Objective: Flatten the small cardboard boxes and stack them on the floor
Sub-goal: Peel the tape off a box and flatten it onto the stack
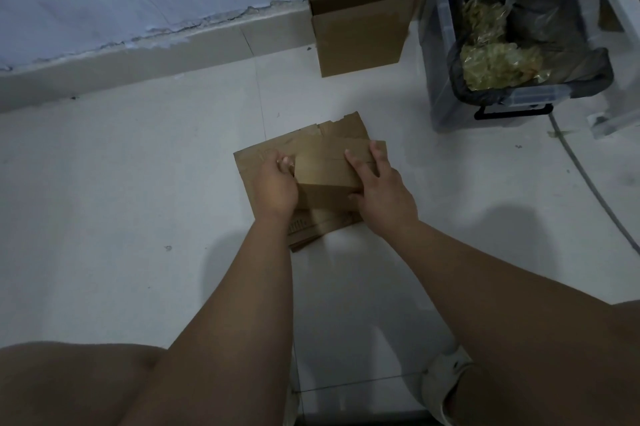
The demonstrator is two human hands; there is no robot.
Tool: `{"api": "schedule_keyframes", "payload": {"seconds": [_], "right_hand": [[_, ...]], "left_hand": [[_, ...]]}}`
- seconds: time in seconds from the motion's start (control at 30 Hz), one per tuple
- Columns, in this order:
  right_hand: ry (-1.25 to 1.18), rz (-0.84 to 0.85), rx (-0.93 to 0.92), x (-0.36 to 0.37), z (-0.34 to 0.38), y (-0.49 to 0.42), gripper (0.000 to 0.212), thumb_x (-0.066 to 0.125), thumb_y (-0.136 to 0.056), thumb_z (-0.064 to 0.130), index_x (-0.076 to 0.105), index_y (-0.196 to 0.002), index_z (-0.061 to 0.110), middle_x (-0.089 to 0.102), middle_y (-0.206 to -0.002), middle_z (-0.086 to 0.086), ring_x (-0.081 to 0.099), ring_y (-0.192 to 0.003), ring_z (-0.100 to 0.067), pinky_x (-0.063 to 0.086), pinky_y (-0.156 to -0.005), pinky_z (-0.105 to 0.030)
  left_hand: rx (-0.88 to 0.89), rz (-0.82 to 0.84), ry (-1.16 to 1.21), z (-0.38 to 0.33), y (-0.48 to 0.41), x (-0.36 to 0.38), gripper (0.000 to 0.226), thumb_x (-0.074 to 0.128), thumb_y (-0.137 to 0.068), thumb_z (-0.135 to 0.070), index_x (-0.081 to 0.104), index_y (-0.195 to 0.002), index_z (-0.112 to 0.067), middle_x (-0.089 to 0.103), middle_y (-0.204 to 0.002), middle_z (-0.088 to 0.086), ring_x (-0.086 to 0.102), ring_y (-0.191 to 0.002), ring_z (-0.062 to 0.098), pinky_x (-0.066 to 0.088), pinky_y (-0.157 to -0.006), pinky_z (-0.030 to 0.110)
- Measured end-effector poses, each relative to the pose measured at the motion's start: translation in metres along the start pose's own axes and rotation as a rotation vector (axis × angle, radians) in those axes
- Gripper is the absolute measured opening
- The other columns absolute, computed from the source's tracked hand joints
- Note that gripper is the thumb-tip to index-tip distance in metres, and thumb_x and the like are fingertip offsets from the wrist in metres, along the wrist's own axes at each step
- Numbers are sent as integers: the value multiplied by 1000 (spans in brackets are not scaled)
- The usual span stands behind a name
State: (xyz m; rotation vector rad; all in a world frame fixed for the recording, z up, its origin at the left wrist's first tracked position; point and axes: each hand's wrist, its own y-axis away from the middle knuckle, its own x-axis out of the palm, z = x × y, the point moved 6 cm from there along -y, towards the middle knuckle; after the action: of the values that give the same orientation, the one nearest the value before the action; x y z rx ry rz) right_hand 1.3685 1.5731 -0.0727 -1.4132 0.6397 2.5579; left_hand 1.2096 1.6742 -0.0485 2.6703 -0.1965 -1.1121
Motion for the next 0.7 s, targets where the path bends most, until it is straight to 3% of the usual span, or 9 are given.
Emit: {"api": "schedule_keyframes", "payload": {"seconds": [0.07,0.1,0.17,0.23,0.3,0.4,0.57,0.63,0.7], "right_hand": [[-1,-4,3,-1,-1,-2,73,59,-92,29,15,-149,44,1,-160,-1,30,-135,-30,46,-93,-45],[-4,-4,9,-2,-2,-2,73,58,-92,29,15,-149,44,1,-160,-1,30,-135,-30,46,-93,-45],[-5,-2,17,-2,-2,-3,73,58,-92,28,15,-149,44,2,-160,-2,31,-134,-30,46,-92,-45],[-1,0,13,0,-2,-1,74,58,-92,27,14,-149,44,1,-160,-2,31,-134,-31,46,-93,-45],[-4,-2,11,1,-1,0,74,57,-92,27,14,-149,43,-1,-160,-2,31,-134,-32,45,-95,-46],[-12,-8,12,0,2,-2,73,58,-91,27,15,-149,43,0,-160,-3,31,-134,-32,44,-96,-46],[-11,-9,14,-1,3,0,73,57,-91,22,17,-149,43,0,-160,-2,33,-132,-33,44,-95,-44],[-7,-8,10,0,3,-1,73,55,-91,20,17,-148,43,0,-160,-2,32,-132,-33,44,-95,-45],[-5,16,22,1,4,-3,73,54,-91,19,16,-148,44,-1,-160,-2,30,-133,-33,44,-98,-47]], "left_hand": [[-154,-7,183,7,1,0,25,34,-98,-13,50,-79,-12,59,-84,6,53,-80,22,43,-74,32],[-278,-28,407,12,0,0,26,33,-97,-10,50,-79,-11,60,-83,7,57,-80,24,47,-72,32],[-554,-96,959,18,1,-2,22,33,-99,-6,53,-87,-7,62,-85,11,65,-72,22,54,-58,25],[-638,-126,1131,21,-5,-7,21,37,-98,-2,54,-110,-4,62,-85,9,57,-55,12,47,-45,18],[-535,-47,863,9,-12,-13,36,34,-93,3,48,-123,-12,58,-88,5,46,-54,11,40,-45,19],[-268,-28,361,-23,-12,-17,35,30,-87,-1,39,-113,-24,49,-84,-2,48,-69,16,39,-58,29],[-128,17,131,-46,3,-4,18,31,-91,-16,43,-77,-16,46,-69,-4,44,-64,15,30,-53,29],[-112,82,91,-46,12,5,23,37,-92,-36,42,-77,-19,47,-71,-4,48,-70,19,36,-60,32],[-92,144,79,-49,16,14,36,40,-89,-56,41,-91,-20,52,-77,-4,53,-74,18,40,-64,35]]}}
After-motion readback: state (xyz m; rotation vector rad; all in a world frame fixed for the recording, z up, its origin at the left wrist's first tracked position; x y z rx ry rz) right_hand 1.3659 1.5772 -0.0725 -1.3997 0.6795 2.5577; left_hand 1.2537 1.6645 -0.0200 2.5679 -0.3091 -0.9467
